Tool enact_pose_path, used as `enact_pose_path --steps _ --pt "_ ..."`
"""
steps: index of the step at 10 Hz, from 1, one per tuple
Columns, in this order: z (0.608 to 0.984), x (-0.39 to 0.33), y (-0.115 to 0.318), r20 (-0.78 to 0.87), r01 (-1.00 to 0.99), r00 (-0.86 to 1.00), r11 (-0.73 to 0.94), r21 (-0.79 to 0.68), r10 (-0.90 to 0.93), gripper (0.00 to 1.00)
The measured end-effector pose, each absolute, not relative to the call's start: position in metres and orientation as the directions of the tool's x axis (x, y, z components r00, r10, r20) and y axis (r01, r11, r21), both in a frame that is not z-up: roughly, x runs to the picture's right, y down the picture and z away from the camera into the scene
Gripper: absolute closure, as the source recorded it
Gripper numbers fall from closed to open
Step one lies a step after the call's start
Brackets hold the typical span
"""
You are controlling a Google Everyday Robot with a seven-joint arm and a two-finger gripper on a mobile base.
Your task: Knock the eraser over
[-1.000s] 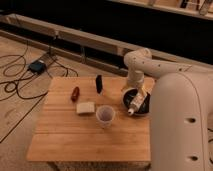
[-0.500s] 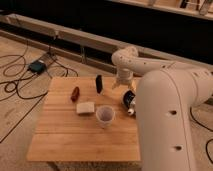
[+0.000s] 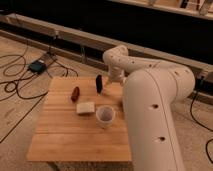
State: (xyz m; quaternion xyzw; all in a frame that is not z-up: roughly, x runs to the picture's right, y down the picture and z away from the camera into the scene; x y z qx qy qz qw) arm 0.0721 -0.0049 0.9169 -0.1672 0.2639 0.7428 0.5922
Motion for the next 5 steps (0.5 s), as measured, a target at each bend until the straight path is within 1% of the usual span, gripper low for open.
enact_pose_path --steps 2,5 --pt "0.928 0.060 -0.023 -0.522 -0.968 -0.247 -0.183 0.171 0.817 0.20" --pt "0.934 0.041 -0.035 -0.503 -0.968 -0.250 -0.211 0.134 0.827 0.20"
